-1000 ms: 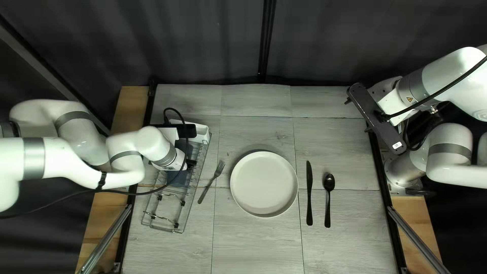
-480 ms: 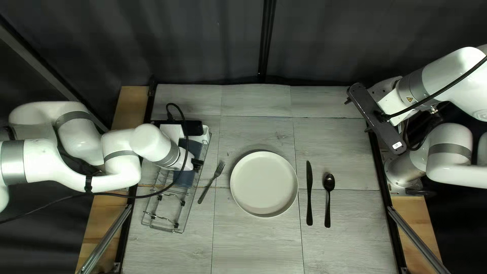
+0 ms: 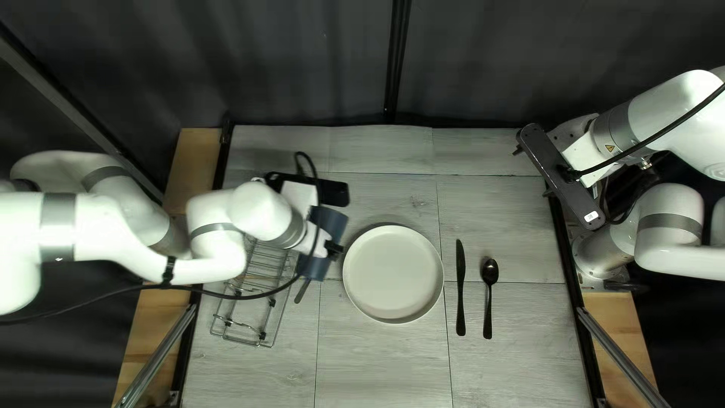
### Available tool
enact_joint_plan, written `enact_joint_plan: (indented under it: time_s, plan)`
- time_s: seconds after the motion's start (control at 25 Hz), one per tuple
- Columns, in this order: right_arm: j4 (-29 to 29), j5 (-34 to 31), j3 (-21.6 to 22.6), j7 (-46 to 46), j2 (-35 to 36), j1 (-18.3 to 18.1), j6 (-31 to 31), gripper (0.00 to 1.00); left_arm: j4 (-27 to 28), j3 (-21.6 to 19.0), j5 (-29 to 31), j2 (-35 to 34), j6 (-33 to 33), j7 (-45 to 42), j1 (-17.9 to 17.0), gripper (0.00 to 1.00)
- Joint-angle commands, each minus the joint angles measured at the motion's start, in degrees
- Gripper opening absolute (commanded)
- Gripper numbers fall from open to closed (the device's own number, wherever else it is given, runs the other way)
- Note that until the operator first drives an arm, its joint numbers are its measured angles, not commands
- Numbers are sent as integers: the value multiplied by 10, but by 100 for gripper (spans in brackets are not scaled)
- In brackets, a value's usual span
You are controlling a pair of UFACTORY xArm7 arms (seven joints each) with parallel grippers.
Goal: Pick up and place plate onto table. Place down one fork to the left of the plate. Place spoon and knife to the right of the plate. Place cup above the knife and spoon
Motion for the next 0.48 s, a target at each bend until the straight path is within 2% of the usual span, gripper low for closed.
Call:
enact_joint_plan:
  time_s: [0.04,0.12,0.24,0.28,0.32,0.36,0.4,0.44,0.48]
  plan:
    - [0,0,0,0,0,0,0,100,26,-44,30,52,-45,14,44,0]
    - [0,0,0,0,0,0,0,100,39,-77,50,78,-65,10,74,0]
    - [0,0,0,0,0,0,0,100,53,-151,94,126,-106,-5,145,0]
    - [0,0,0,0,0,0,0,100,58,-194,119,147,-123,-15,188,0]
    - [0,0,0,0,0,0,0,100,60,-217,129,155,-129,-20,211,0]
    - [0,0,0,0,0,0,0,100,69,-289,160,176,-143,-35,284,0]
    - [0,0,0,0,0,0,0,100,74,-332,167,182,-149,-36,328,0]
    - [0,0,0,0,0,0,0,100,83,-390,164,182,-152,-30,386,0]
    - [0,0,0,0,0,0,0,100,99,-471,132,166,-153,-1,468,0]
